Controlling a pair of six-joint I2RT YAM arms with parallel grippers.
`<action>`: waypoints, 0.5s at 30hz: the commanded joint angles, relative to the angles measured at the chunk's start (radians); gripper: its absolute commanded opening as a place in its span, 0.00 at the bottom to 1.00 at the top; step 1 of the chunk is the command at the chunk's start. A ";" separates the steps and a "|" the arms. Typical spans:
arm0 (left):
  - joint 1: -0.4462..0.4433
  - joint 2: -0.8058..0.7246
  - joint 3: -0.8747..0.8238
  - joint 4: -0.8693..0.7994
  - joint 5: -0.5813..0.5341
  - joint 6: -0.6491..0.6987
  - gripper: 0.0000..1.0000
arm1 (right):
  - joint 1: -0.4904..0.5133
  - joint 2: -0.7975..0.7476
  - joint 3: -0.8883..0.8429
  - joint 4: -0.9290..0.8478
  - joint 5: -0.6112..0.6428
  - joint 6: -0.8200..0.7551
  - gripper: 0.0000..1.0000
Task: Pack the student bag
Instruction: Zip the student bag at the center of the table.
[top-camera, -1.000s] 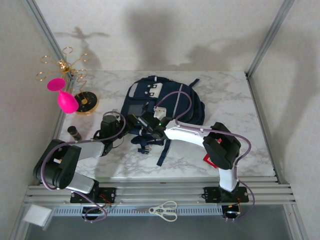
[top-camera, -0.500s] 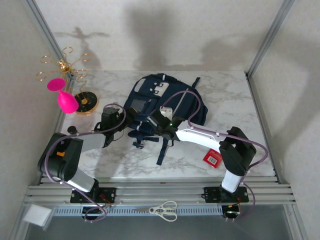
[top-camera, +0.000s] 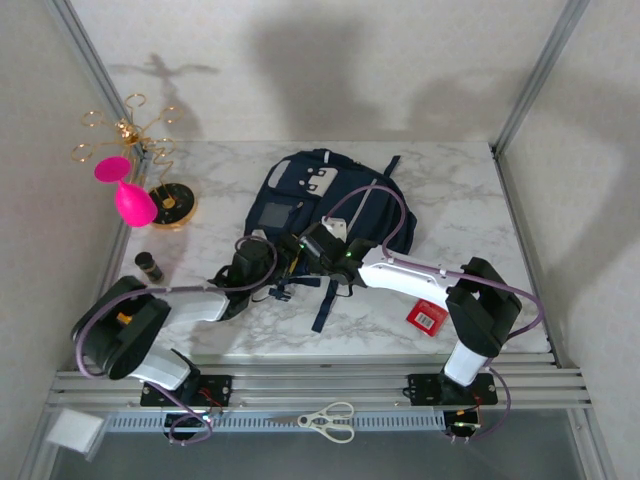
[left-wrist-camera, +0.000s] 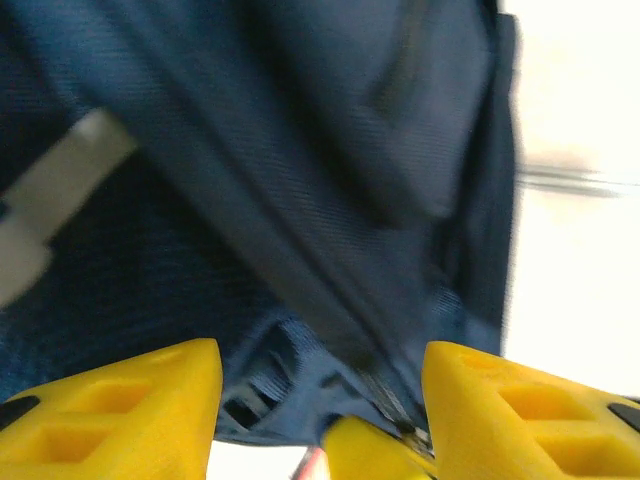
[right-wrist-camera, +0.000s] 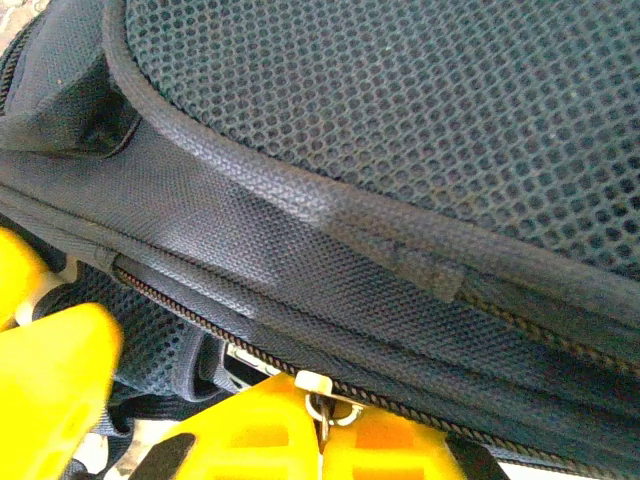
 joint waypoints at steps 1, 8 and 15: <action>-0.002 0.076 0.002 0.175 -0.037 -0.138 0.55 | 0.004 -0.027 -0.008 0.061 -0.033 -0.020 0.00; 0.005 0.194 0.114 0.172 -0.041 -0.133 0.44 | 0.005 -0.014 -0.010 0.062 -0.058 -0.024 0.00; 0.185 0.212 0.083 0.122 -0.017 -0.053 0.00 | -0.037 -0.080 0.000 -0.113 0.027 -0.035 0.00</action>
